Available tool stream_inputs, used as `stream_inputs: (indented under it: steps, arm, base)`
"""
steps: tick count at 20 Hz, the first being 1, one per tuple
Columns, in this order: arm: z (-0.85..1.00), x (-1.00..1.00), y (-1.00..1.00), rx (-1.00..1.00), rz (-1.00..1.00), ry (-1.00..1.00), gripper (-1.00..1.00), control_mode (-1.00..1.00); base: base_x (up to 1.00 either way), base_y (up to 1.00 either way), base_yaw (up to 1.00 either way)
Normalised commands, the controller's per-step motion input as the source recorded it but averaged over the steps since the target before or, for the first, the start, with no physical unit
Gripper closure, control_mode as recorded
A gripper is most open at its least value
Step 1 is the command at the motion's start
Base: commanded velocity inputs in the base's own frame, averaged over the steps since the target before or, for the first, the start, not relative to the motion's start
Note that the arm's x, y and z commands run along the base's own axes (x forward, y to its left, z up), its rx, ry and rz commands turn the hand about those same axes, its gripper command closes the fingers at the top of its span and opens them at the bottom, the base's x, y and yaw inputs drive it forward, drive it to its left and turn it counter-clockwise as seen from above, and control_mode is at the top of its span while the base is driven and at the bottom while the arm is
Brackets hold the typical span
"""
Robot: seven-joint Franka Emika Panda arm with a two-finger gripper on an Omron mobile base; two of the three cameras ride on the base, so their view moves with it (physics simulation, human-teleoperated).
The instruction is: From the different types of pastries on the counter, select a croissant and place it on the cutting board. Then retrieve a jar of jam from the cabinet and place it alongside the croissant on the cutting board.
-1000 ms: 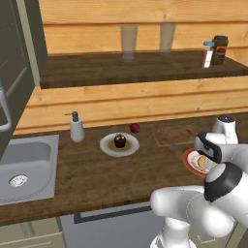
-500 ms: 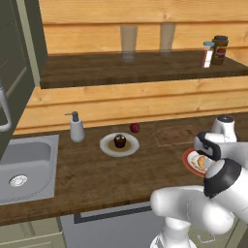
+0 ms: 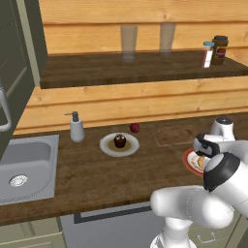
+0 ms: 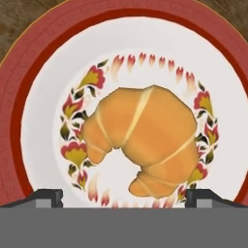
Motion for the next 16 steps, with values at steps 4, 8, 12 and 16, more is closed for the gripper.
stream_inputs:
  steps: [4,8,12,16]
  arm:
    - [0.00,0.20,0.00,0.00,0.00,-0.01,-1.00,-1.00]
    - [-0.01,0.26,-0.01,0.00,0.00,0.00,-1.00,-1.00]
    - [-0.04,0.27,-0.09,0.00,0.00,0.00,-1.00,-1.00]
    - [-0.14,0.19,-0.27,0.00,0.00,0.00,-1.00,-1.00]
  base:
    - [0.00,0.00,0.00]
    - [0.00,0.00,0.00]
    - [0.00,0.00,0.00]
    - [0.00,0.00,0.00]
